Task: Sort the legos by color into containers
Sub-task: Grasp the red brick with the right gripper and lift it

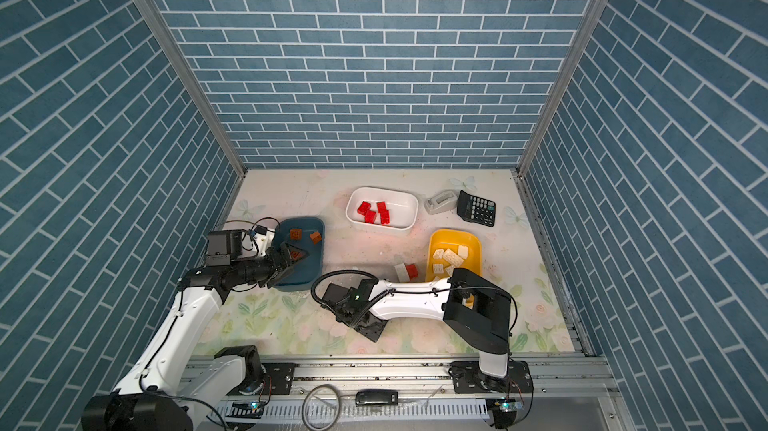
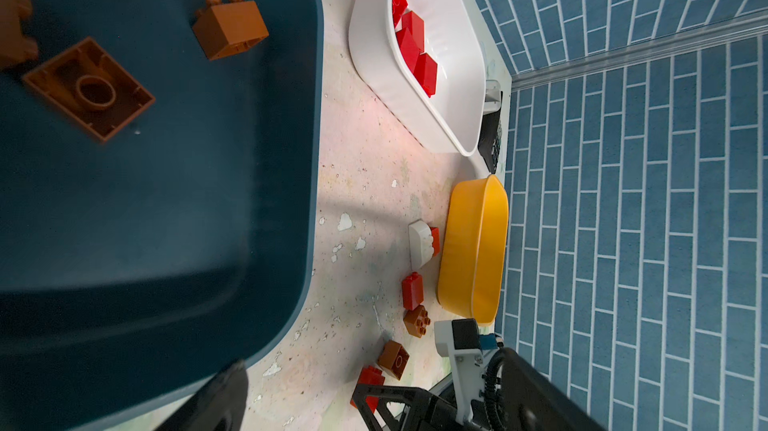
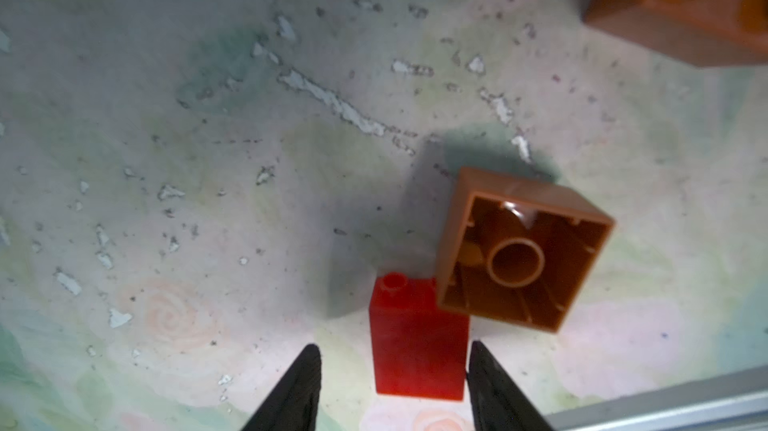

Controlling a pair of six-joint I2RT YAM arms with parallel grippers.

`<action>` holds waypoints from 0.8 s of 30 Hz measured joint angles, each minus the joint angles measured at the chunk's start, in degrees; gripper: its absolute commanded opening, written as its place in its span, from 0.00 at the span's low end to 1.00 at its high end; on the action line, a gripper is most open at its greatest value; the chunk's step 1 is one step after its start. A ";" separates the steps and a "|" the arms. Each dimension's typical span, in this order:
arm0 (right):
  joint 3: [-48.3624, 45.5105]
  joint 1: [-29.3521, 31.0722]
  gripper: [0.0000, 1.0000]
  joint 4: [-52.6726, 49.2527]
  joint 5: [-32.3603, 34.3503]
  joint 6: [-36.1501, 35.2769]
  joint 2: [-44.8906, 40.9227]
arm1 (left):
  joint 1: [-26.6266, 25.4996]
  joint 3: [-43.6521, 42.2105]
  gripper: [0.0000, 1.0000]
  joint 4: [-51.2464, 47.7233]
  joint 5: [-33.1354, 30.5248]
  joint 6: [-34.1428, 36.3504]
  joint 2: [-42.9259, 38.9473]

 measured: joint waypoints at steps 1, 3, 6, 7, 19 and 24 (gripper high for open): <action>0.00 0.00 0.49 0.07 -0.04 0.04 0.28 | -0.02 -0.11 0.97 -0.15 -0.02 0.07 -0.09; 0.00 0.00 0.45 0.07 -0.17 0.13 0.66 | -0.02 -0.11 0.97 -0.52 -0.13 0.24 -0.20; 0.00 0.00 0.38 -0.07 -0.17 -0.22 0.92 | -0.04 -0.11 0.97 -0.83 -0.13 0.42 -0.42; 0.00 0.00 0.36 -0.15 -0.20 -0.37 0.98 | -0.04 -0.11 0.97 -0.85 -0.13 0.44 -0.42; 4.63 -4.13 0.25 -8.00 4.00 -8.15 -2.27 | -0.04 -0.11 0.97 -1.25 -0.17 0.66 -0.39; 9.33 -12.90 0.24 -11.06 7.34 -17.68 -9.11 | -0.04 -0.11 0.97 -1.18 -0.13 0.35 -0.33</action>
